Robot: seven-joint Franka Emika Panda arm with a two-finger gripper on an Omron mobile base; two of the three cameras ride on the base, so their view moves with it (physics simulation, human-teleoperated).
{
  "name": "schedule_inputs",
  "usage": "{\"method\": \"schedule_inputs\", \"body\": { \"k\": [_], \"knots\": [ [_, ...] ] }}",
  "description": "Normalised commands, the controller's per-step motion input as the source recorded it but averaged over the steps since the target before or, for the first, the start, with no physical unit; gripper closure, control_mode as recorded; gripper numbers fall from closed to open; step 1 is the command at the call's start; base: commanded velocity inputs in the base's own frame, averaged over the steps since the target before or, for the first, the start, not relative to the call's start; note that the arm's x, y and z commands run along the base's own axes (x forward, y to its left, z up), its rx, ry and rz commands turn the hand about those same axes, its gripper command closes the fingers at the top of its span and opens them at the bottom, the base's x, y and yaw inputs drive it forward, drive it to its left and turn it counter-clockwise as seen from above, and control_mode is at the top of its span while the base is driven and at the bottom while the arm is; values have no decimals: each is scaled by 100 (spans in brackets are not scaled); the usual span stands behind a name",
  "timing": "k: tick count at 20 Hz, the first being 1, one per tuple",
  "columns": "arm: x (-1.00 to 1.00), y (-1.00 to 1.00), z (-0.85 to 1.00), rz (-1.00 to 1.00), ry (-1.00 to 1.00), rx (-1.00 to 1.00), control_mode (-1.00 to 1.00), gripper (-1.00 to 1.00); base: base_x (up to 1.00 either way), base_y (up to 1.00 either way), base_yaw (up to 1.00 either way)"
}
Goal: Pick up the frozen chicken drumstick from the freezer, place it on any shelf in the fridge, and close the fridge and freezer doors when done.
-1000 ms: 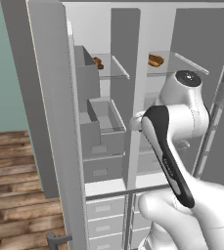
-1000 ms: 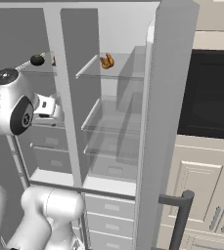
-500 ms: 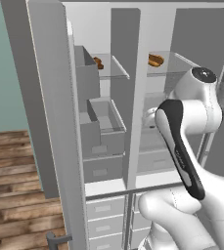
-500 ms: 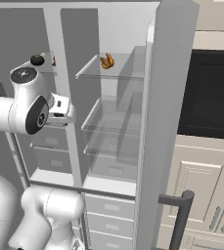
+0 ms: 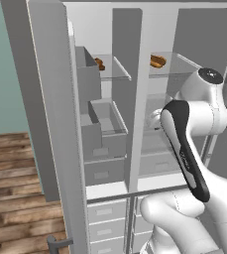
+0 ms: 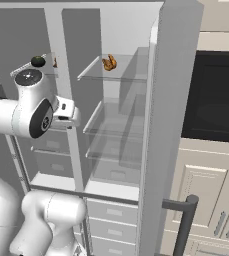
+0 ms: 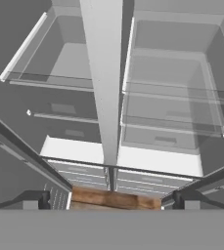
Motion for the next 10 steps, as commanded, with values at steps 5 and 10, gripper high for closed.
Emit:
{"method": "schedule_inputs", "body": {
  "k": [5,10],
  "knots": [
    [0,2,0,0,0,0,-100,-100,0,0,0],
    [0,0,0,0,0,0,100,-100,0,31,0]
  ]
}}
